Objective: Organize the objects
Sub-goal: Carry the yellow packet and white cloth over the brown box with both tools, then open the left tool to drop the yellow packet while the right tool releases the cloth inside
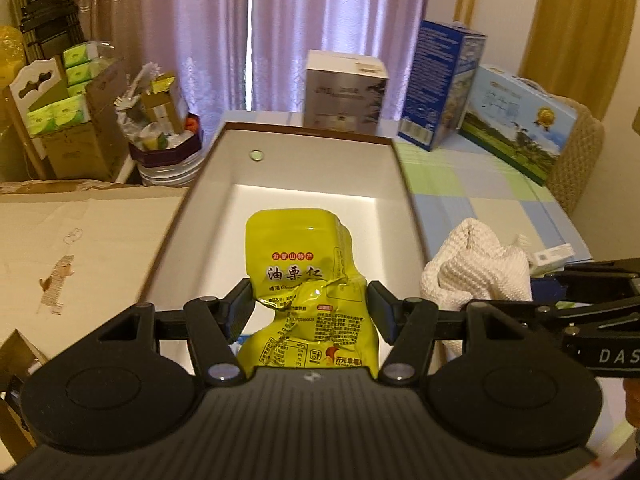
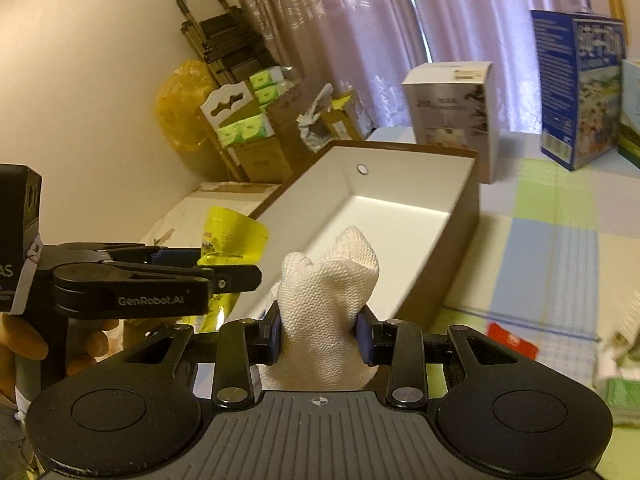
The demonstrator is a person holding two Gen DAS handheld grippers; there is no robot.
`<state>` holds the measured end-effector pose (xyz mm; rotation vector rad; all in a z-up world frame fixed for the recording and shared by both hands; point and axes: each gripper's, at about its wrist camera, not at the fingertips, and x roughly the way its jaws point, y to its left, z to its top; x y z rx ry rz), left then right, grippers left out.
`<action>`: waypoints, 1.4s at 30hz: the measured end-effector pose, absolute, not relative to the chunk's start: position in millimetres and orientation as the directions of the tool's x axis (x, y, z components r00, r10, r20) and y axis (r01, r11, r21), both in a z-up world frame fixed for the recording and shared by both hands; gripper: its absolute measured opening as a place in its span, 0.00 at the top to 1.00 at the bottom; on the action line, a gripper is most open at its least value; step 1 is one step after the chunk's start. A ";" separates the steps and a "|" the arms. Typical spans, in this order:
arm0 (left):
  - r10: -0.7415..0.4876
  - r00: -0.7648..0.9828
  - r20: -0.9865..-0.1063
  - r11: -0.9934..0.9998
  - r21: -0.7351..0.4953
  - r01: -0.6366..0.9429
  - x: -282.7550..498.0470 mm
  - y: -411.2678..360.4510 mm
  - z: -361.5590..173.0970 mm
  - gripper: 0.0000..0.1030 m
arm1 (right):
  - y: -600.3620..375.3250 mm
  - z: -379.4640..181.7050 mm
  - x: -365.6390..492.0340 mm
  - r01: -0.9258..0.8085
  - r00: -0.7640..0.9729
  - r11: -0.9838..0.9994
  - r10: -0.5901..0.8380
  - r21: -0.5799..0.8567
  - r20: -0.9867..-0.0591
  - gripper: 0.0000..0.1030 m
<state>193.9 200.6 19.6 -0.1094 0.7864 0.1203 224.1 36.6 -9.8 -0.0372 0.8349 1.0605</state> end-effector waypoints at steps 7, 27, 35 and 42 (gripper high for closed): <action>0.096 0.673 -0.734 0.986 -0.025 -0.168 218.2 227.2 5.6 0.45 | 72.6 -20.7 239.0 -0.782 0.230 0.536 0.723 0.319 -0.651 0.67; 0.067 0.569 -0.819 0.991 -0.013 -0.136 299.2 259.4 -51.3 0.43 | 120.1 -57.4 290.4 -0.756 0.273 0.613 0.614 0.229 -0.741 0.67; 0.040 0.543 -0.839 0.994 -0.024 -0.110 314.4 263.6 -64.7 0.34 | 128.3 -63.0 296.8 -0.758 0.296 0.626 0.581 0.183 -0.758 0.67; 0.036 0.542 -0.840 0.995 -0.021 -0.099 315.1 262.9 -65.7 0.30 | 131.9 -64.2 299.3 -0.758 0.305 0.630 0.570 0.168 -0.763 0.65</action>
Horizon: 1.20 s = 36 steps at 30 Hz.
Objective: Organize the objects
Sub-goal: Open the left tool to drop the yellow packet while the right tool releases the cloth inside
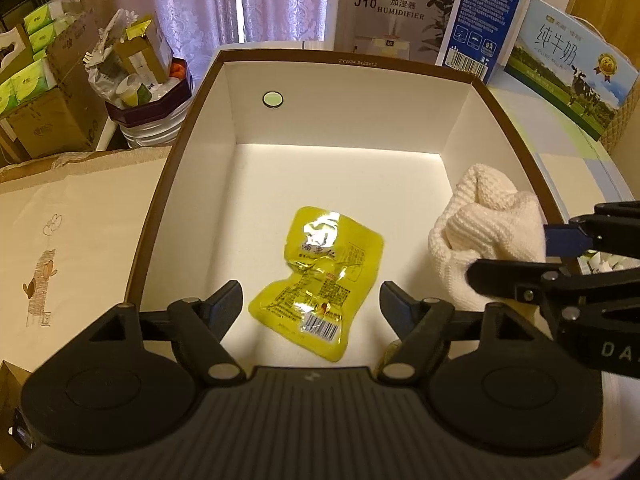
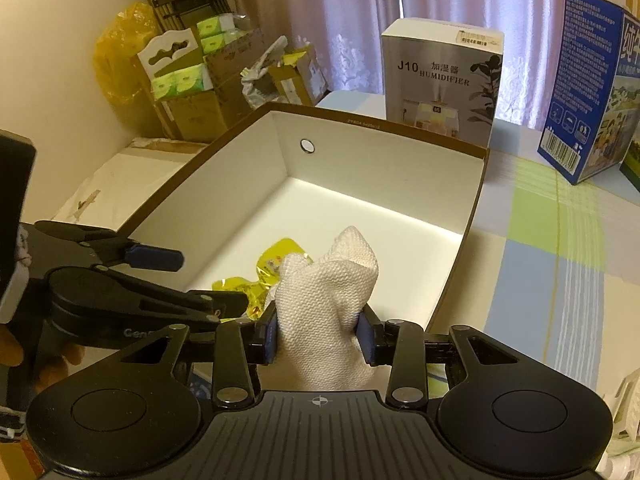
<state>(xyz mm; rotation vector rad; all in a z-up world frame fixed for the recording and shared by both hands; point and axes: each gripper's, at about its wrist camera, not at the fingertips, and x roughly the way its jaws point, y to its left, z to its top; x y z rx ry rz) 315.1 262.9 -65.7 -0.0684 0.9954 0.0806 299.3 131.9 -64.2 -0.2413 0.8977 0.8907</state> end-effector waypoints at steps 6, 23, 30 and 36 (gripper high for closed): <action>0.056 0.549 -0.834 0.994 -0.005 -0.109 309.5 262.3 -57.3 0.24 | 131.6 -61.8 299.5 -0.758 0.342 0.638 0.567 0.136 -0.750 0.53; 0.048 0.553 -0.832 0.991 -0.031 -0.134 269.1 254.4 -24.8 0.15 | 98.7 -39.5 268.7 -0.763 0.328 0.623 0.603 0.173 -0.727 0.44; 0.046 0.564 -0.824 0.988 -0.044 -0.145 248.7 246.7 -11.3 0.14 | 82.4 -30.0 250.1 -0.761 0.319 0.616 0.627 0.202 -0.711 0.44; 0.041 0.578 -0.815 0.988 -0.052 -0.144 229.8 236.1 -2.1 0.14 | 63.4 -22.1 236.6 -0.754 0.323 0.619 0.641 0.220 -0.696 0.44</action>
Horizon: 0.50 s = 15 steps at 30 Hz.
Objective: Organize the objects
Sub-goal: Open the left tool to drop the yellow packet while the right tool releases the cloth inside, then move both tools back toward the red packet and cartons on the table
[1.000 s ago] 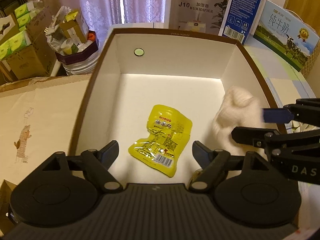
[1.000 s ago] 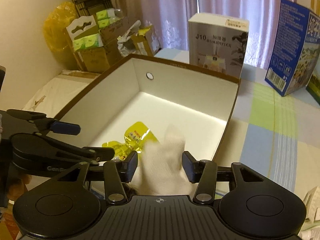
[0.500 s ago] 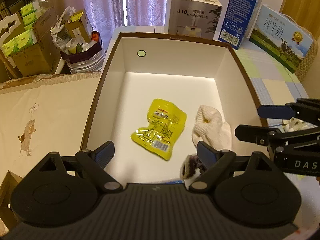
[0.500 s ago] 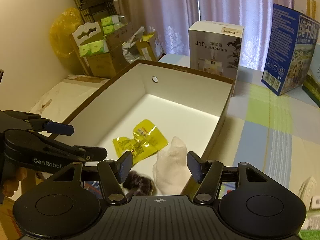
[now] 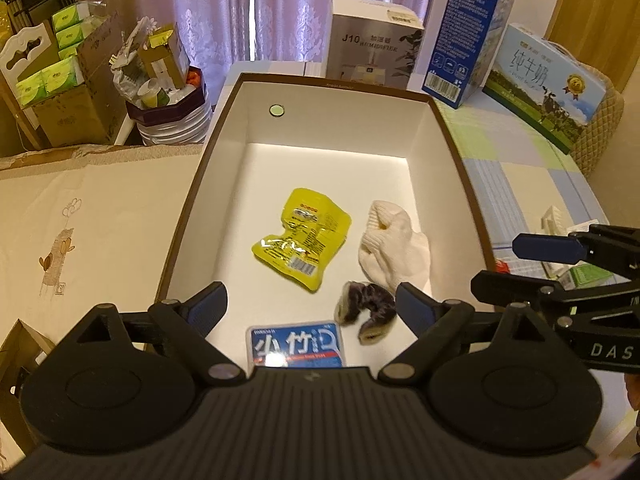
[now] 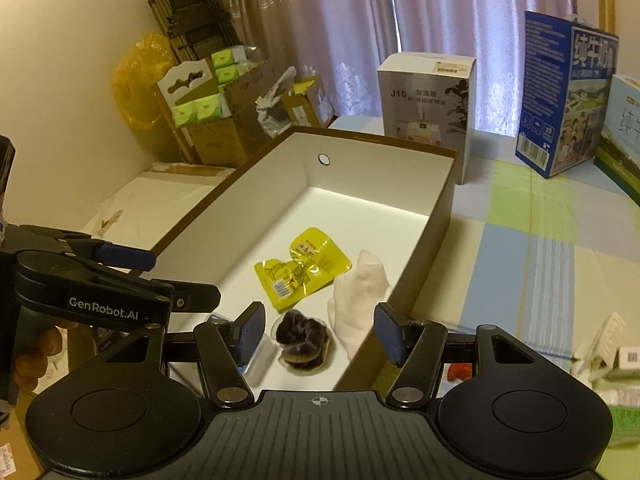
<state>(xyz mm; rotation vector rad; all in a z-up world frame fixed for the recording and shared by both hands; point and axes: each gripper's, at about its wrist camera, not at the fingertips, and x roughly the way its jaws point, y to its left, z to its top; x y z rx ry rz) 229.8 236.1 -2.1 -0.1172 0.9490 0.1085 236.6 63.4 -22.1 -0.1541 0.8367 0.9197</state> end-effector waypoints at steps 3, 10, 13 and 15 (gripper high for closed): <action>0.033 0.584 -0.811 0.989 -0.057 -0.134 221.1 227.6 1.2 0.13 | 51.8 -19.5 231.8 -0.745 0.325 0.624 0.648 0.236 -0.689 0.44; 0.019 0.593 -0.805 0.991 -0.061 -0.115 203.4 203.8 7.5 0.13 | 24.9 -13.2 221.3 -0.731 0.334 0.631 0.661 0.259 -0.672 0.44; 0.010 0.600 -0.800 0.993 -0.064 -0.102 198.1 193.1 9.6 0.13 | 10.1 -10.7 218.6 -0.725 0.330 0.631 0.669 0.275 -0.666 0.44; -0.003 0.603 -0.798 0.993 -0.072 -0.090 195.3 184.7 10.1 0.13 | -1.0 -9.6 217.1 -0.721 0.328 0.633 0.669 0.280 -0.667 0.44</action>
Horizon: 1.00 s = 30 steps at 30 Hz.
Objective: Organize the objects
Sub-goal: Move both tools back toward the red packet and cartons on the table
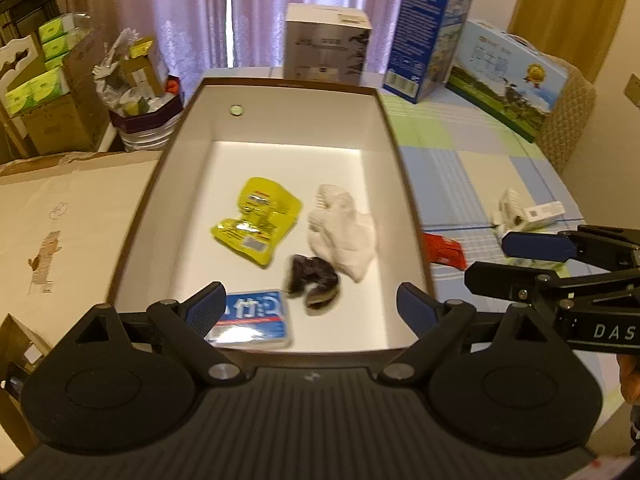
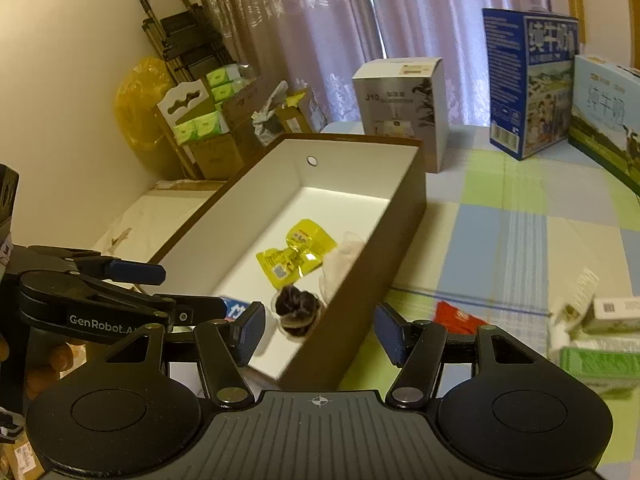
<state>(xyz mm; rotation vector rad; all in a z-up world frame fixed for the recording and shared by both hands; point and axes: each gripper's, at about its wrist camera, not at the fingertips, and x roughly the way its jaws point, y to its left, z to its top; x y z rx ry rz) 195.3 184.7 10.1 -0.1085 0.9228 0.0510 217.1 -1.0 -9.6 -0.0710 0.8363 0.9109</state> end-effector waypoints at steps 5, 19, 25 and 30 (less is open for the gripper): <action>-0.017 0.596 -0.803 0.995 -0.073 -0.071 188.8 160.0 8.3 0.13 | -30.2 -8.1 213.9 -0.710 0.332 0.642 0.667 0.289 -0.667 0.44; -0.108 0.568 -0.816 0.993 -0.114 0.026 188.7 75.4 -9.2 0.13 | -138.3 -20.5 227.0 -0.603 0.373 0.743 0.584 0.290 -0.721 0.44; -0.135 0.551 -0.824 0.991 -0.121 0.063 200.2 40.7 -16.0 0.13 | -176.5 -21.2 237.6 -0.567 0.391 0.773 0.557 0.284 -0.733 0.44; -0.143 0.538 -0.831 0.990 -0.120 0.078 209.1 16.5 -22.1 0.13 | -197.8 -24.8 248.0 -0.547 0.407 0.794 0.529 0.265 -0.745 0.44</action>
